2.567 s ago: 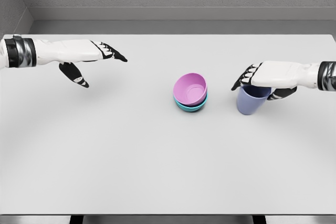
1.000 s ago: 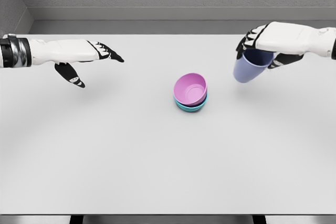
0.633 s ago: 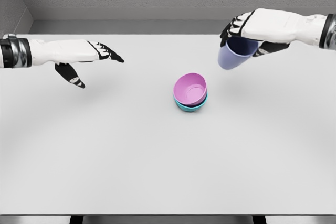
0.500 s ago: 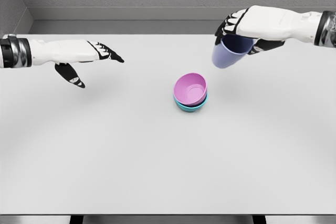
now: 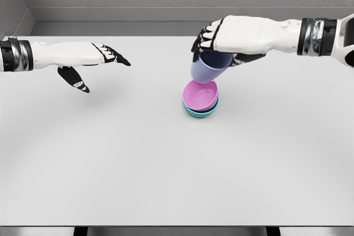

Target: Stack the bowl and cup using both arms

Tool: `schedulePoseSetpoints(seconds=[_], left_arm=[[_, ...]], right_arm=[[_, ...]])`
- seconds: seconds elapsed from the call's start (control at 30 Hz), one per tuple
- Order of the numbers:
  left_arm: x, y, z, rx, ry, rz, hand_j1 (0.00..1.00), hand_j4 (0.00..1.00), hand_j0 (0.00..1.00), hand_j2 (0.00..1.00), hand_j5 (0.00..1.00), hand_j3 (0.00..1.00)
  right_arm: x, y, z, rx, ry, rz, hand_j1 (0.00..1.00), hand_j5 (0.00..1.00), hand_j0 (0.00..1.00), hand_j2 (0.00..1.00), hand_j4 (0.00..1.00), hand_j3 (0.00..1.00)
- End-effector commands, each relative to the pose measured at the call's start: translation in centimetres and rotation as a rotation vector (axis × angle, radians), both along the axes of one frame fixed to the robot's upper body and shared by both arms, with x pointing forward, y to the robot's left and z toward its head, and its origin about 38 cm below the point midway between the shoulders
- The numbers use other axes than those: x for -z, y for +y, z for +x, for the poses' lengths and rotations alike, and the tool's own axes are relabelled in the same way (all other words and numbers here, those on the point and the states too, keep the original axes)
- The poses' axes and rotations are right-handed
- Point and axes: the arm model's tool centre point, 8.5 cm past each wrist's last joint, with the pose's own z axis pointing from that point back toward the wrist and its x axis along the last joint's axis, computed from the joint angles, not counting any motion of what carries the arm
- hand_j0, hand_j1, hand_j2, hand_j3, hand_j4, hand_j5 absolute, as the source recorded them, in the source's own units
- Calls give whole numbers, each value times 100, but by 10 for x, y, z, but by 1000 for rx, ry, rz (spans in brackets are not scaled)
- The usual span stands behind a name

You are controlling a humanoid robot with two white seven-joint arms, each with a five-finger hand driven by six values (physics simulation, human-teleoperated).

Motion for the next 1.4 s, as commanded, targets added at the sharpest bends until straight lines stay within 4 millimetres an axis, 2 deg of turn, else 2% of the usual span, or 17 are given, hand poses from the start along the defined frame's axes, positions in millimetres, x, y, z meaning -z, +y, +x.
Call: schedulePoseSetpoints(seconds=[0.0, 0.13, 0.3, 0.43, 0.63, 0.83, 1.07, 1.33, 1.37], left_arm=[[-1, 0, 0, -3, 2, -6, 100, 100, 100, 100, 100, 100], [-1, 0, 0, -3, 2, -6, 100, 100, 100, 100, 100, 100], [-1, 0, 0, -3, 2, -6, 100, 100, 100, 100, 100, 100], [-1, 0, 0, -3, 2, -6, 100, 100, 100, 100, 100, 100], [0, 0, 0, -2, 1, -6, 100, 100, 100, 100, 100, 100], [0, 0, 0, -2, 1, -6, 100, 100, 100, 100, 100, 100], [-1, 0, 0, -2, 0, -6, 100, 100, 100, 100, 100, 100], [-1, 0, 0, -3, 2, -6, 100, 100, 100, 100, 100, 100], [-1, 0, 0, -3, 0, -6, 100, 100, 100, 100, 100, 100]], right_arm=[[0, 18, -13, -64, -7, 1, 58, 58, 58, 58, 58, 58], [10, 25, -19, -91, 13, -15, 56, 56, 56, 56, 56, 56], [27, 12, -6, -31, 67, -16, 55, 55, 55, 55, 55, 55], [36, 10, 4, -3, 94, -9, 55, 55, 55, 55, 55, 55], [55, 8, 3, 8, 133, -31, 56, 56, 56, 56, 56, 56], [52, 4, 5, 19, 126, -28, 58, 58, 58, 58, 58, 58], [62, -4, 11, 52, 155, -31, 59, 59, 59, 59, 59, 59], [65, -4, 12, 55, 162, -34, 60, 60, 60, 60, 60, 60], [65, -4, 12, 55, 162, -34, 63, 63, 63, 63, 63, 63]])
